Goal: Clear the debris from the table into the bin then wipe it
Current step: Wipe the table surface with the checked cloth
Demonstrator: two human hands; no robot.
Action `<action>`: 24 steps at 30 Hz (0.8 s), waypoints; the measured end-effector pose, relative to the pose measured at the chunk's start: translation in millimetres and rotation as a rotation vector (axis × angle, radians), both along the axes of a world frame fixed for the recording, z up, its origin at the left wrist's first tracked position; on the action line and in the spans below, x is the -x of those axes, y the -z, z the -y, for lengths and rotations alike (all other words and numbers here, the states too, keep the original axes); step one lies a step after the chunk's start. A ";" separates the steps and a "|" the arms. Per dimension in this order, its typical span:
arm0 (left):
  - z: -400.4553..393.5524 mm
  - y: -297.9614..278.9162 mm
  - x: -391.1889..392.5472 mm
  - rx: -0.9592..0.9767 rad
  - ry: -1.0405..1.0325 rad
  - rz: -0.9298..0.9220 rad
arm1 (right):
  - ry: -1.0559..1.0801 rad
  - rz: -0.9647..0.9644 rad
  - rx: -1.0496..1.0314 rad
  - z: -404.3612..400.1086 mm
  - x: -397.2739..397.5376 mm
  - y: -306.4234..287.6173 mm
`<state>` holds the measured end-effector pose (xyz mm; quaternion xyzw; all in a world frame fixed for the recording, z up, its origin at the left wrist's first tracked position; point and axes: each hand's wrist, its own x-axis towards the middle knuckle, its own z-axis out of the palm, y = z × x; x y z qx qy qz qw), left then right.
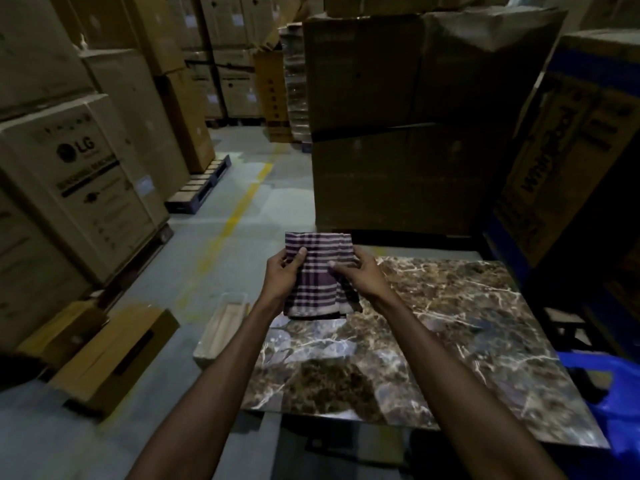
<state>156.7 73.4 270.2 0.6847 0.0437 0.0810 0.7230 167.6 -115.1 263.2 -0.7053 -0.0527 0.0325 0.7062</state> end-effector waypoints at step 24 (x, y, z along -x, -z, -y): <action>-202.6 344.6 49.5 -0.679 0.313 -0.444 | 0.252 -0.191 0.792 -176.7 79.0 296.3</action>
